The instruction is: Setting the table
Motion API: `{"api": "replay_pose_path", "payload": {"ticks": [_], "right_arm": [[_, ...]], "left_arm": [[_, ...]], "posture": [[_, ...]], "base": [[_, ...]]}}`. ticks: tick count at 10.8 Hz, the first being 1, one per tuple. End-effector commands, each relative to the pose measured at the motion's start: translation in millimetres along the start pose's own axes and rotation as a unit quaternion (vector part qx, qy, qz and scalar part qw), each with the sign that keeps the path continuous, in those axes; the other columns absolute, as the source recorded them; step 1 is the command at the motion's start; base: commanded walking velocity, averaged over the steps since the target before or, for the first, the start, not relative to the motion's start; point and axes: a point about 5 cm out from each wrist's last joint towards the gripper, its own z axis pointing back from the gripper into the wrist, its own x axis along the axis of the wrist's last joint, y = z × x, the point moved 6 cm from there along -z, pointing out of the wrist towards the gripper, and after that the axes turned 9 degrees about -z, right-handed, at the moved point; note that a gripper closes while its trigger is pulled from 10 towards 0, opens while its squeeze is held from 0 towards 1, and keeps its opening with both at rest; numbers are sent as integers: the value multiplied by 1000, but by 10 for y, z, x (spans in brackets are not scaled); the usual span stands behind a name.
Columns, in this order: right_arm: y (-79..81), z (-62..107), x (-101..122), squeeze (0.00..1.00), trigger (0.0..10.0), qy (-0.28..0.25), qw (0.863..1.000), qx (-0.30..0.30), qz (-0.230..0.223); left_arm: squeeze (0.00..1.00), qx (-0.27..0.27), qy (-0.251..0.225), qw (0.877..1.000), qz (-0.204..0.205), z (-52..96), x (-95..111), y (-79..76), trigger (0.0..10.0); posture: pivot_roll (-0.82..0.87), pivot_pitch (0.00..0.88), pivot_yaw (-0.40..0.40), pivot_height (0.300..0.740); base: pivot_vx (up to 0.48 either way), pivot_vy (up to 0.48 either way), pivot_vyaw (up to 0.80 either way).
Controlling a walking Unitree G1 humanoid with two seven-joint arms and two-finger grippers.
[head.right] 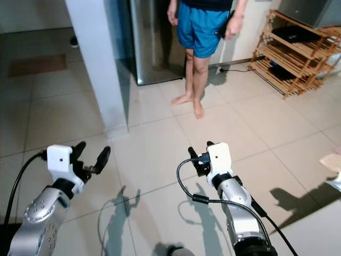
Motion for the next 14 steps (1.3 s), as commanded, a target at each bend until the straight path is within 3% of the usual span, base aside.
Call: {"api": "replay_pose_path", "payload": {"ticks": [1, 6, 7, 9, 14], "right_arm": [[41, -35, 65, 0, 10000, -5, 1000, 8, 5], [84, -30, 83, 0, 10000, -6, 1000, 11, -7], [107, -32, 113, 0, 10000, -13, 1000, 11, 16], [189, -66, 179, 0, 10000, -24, 999, 24, 37], [141, -61, 118, 0, 10000, -10, 999, 17, 27]], "left_arm": [[0, -5, 8, 1000, -2, 15, -52, -27, 10000], [0, -15, -4, 1000, 3, -9, 1, -54, 10000], [0, -3, 6, 1000, -19, -16, -31, -19, 10000], [0, 4, -12, 1000, -5, -25, 36, -12, 10000], [0, -1, -14, 1000, 6, -8, 27, -74, 10000]], "posture": [[-30, 0, -3, 693], [-34, 0, 1, 635], [-33, 0, 0, 627], [-27, 0, -9, 627], [-33, 0, -13, 693]], "base": [[0, 0, 0], [0, 0, -455], [0, 0, 0], [0, 0, -247], [0, 0, 0]]}}
